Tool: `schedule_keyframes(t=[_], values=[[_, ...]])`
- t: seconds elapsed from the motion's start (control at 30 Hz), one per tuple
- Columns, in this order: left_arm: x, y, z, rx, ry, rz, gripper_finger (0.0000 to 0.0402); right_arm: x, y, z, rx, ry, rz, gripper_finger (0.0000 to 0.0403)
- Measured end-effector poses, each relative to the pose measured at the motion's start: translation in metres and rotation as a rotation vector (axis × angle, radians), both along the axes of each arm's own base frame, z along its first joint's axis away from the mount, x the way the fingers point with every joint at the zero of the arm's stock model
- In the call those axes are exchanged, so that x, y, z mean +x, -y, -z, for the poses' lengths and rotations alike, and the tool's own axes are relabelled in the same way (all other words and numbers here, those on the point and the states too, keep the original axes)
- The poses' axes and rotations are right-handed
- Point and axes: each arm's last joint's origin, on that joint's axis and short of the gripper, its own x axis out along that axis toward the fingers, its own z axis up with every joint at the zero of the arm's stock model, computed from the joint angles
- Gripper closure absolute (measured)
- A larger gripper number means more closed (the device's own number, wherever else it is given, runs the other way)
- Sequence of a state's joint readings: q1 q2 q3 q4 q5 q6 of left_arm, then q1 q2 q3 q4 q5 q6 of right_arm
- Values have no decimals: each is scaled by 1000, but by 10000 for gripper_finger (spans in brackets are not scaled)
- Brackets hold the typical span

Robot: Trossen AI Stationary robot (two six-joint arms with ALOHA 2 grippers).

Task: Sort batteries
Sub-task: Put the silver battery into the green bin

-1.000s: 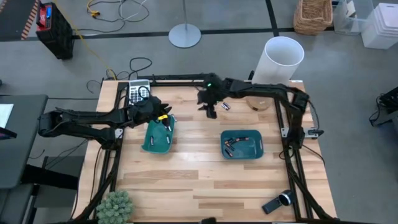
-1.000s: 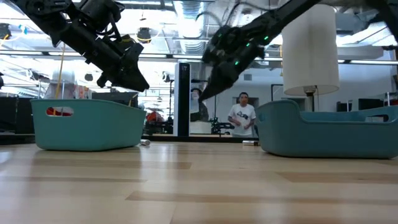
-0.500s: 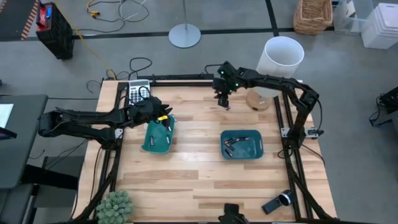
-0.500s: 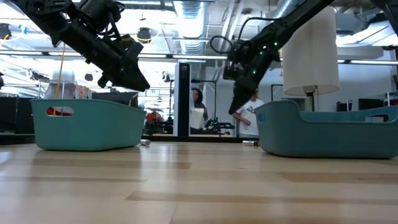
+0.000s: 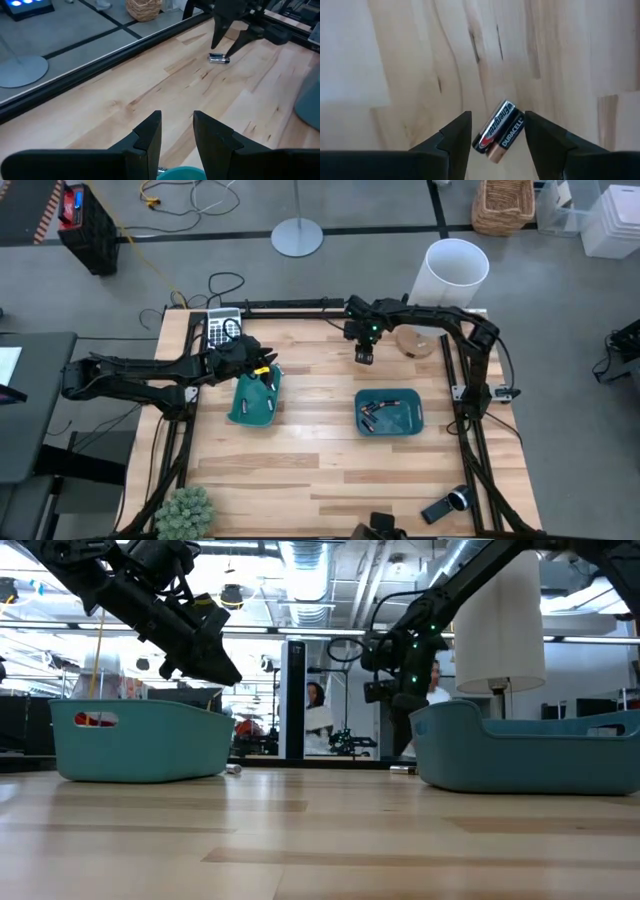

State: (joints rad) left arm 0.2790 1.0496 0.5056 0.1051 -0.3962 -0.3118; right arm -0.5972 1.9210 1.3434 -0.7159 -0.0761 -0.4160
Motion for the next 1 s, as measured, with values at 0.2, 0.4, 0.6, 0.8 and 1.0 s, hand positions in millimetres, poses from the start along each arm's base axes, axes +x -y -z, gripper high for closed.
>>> schedule_keyframes(t=[0.2, 0.4, 0.6, 0.8, 1.0], values=[[0, 0, 0, 6, -6, 4, 295, 2, -2, 6, 12, -23, -8, 200], [0, 0, 0, 11, -11, 7, 295, 2, -5, 6, 21, -33, -11, 200], [0, 0, 0, 19, -18, 12, 295, 3, -7, 6, 29, -36, 3, 200], [0, 0, 0, 27, -24, 16, 295, 1, -14, 16, 37, -41, 5, 200], [0, 0, 0, 30, -27, 18, 295, 0, -13, 18, 33, -32, 18, 200]])
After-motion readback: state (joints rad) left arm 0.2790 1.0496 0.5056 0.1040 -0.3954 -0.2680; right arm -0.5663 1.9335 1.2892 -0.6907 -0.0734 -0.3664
